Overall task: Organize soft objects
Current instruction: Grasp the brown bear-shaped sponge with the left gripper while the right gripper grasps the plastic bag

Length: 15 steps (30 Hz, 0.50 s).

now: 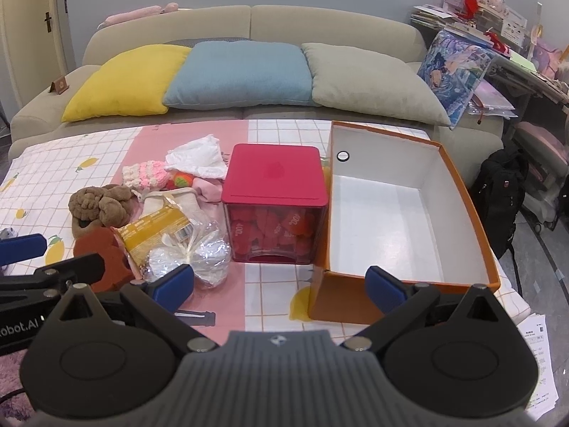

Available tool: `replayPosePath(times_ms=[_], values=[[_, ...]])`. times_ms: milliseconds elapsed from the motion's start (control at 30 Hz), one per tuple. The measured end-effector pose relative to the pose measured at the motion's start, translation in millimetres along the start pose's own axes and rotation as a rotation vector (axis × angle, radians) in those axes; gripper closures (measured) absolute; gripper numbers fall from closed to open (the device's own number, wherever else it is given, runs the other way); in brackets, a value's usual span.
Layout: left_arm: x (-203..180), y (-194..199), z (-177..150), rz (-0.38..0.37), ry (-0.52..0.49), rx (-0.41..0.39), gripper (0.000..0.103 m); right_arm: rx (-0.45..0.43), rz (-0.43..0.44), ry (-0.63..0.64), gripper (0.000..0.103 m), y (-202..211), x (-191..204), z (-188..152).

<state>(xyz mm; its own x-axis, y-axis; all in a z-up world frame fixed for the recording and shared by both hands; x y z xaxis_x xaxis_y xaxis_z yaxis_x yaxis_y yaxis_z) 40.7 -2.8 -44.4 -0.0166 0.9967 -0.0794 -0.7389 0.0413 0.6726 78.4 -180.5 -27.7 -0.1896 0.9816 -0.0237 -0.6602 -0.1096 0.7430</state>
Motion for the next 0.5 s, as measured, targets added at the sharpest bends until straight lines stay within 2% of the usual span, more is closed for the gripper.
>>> replayPosePath(times_ms=[500], values=[[17, -4, 3, -0.026, 0.071, 0.032, 0.019, 0.008, 0.051, 0.047, 0.003, -3, 13, 2]])
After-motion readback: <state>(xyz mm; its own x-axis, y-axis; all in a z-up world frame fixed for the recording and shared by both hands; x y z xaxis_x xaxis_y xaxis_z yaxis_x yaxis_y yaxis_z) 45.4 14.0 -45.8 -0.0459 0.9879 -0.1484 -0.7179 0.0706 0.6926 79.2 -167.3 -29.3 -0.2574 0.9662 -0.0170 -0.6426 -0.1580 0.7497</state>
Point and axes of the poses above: each gripper's, at about its wrist camera, not at the fingertips, and y roughly against the way its jaws point, x to its left, z to its top, the point moved 6 cm from there along -y, roughly the way its jaws point, and after that the axes turned 1 degree about x, right-handed, at the moved point
